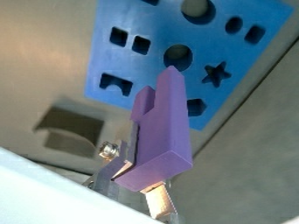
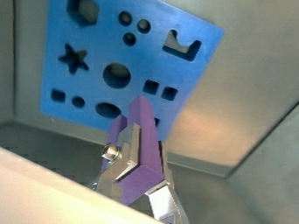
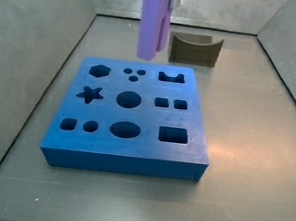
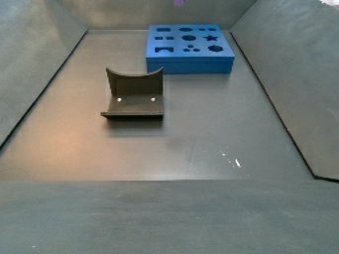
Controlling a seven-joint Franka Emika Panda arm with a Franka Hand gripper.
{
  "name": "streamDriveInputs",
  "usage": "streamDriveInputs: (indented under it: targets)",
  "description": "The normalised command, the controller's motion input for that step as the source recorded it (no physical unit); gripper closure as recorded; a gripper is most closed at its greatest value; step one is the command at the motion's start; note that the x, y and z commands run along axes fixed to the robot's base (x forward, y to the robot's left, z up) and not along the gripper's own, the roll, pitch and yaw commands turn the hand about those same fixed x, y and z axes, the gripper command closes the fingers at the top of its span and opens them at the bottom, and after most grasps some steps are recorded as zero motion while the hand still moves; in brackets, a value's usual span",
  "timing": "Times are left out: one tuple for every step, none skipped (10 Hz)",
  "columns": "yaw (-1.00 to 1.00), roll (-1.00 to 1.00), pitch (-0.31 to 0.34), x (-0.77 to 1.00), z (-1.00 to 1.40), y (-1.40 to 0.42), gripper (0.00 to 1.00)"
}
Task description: Insert the double-square object.
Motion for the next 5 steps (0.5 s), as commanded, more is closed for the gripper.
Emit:
streamDriveInputs:
  targets:
    - [-1.0,0.02,-0.007,0.07,-0.4,0.0,1.0]
    - [-1.0,0.0,0.0,0.09,-0.3,0.0,1.0]
    - [-0.82,0.1,0.0,0.31,-0.43,0.0,1.0]
    - [-0.58,0.16,-0.004,0.6,-0.5,-0.01,1.0]
    - [-0.59,0.16,-0.027,0.61,-0.51,-0.01,1.0]
